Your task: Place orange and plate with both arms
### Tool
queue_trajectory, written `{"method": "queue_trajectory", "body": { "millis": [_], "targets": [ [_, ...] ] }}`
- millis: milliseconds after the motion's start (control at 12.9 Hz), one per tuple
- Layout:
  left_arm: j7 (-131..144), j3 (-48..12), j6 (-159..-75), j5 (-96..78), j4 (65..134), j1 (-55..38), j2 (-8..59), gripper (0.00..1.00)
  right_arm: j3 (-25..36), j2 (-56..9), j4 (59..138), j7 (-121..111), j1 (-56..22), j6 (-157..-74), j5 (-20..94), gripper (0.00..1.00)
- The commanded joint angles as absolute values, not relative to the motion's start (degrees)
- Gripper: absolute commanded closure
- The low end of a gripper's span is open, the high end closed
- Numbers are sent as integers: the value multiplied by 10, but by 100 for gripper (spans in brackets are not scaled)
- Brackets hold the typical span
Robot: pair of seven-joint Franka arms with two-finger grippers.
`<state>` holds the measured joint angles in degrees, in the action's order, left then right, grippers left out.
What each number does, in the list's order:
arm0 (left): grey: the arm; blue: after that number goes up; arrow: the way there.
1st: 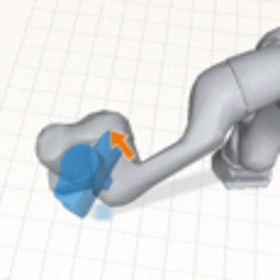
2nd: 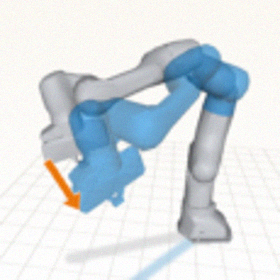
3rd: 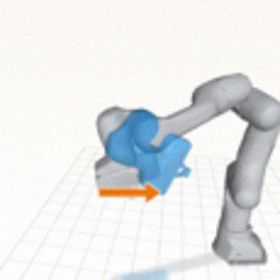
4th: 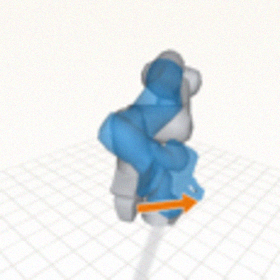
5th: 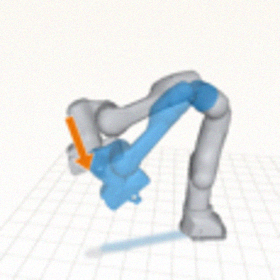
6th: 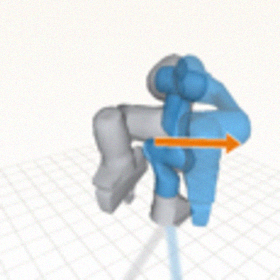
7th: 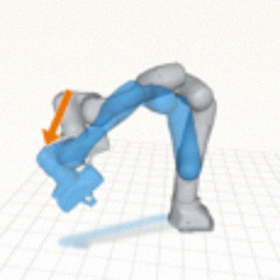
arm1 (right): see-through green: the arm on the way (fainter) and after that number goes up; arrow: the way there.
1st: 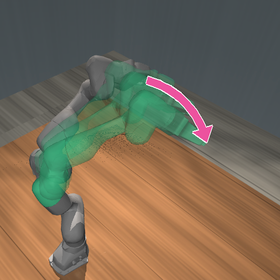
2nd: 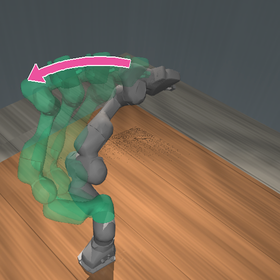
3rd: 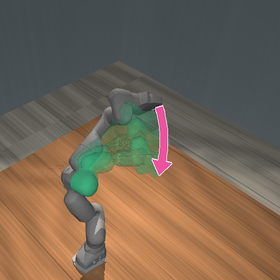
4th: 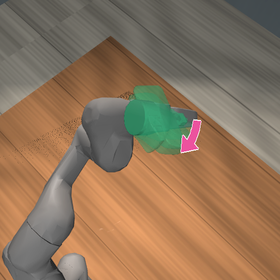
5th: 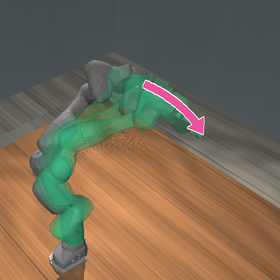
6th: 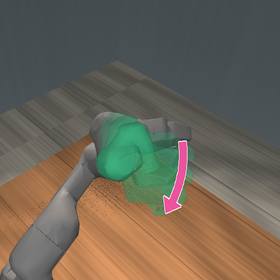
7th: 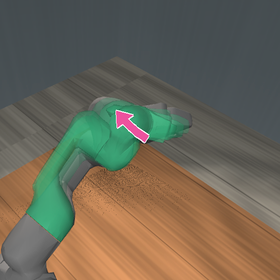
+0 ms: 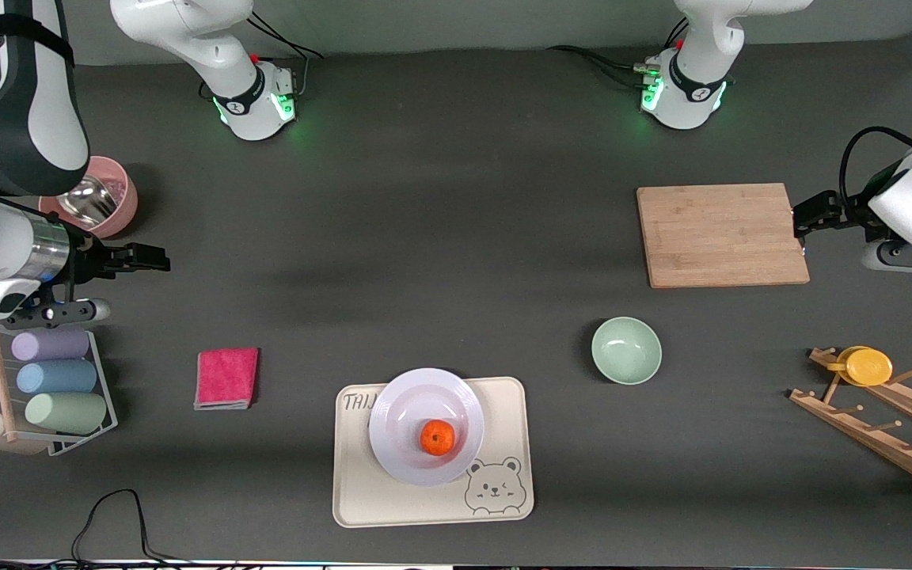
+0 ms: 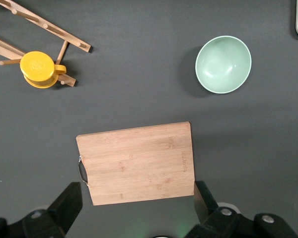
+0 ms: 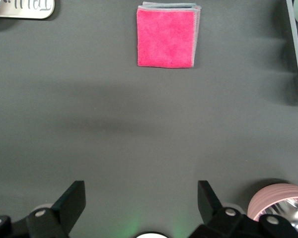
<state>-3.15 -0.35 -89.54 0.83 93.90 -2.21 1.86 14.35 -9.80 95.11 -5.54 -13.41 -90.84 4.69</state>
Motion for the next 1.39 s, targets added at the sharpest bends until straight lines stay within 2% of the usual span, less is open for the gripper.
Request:
{"method": "queue_trajectory", "body": {
  "millis": [0, 619, 852, 1006, 1084, 1161, 1239, 1316],
  "targets": [
    [-31, 2, -887, 10, 935, -29, 16, 0, 155, -102, 918, -44, -134, -897, 36, 0],
    [-32, 2, -887, 10, 935, -29, 16, 0, 151, -91, 893, 17, -158, -885, 32, 0],
    [-32, 2, -887, 10, 935, -29, 16, 0, 158, -68, 904, 17, -187, -885, 20, 0],
    [-32, 2, -887, 9, 935, -29, 15, 0, 153, -55, 917, 16, -175, -893, 22, 0],
    [-32, 2, -887, 10, 935, -29, 16, 0, 118, -49, 927, 16, -119, -891, 28, 0],
    [-32, 2, -887, 10, 936, -29, 16, 0, 24, -27, 950, 16, -45, -892, 27, 0],
    [-32, 2, -887, 10, 935, -29, 16, 0, -10, -11, 971, 16, -13, -901, 27, 0],
    [-32, 2, -887, 10, 935, -29, 16, 0, -11, 3, 985, 16, -12, -911, 27, 0]
  ]
}}
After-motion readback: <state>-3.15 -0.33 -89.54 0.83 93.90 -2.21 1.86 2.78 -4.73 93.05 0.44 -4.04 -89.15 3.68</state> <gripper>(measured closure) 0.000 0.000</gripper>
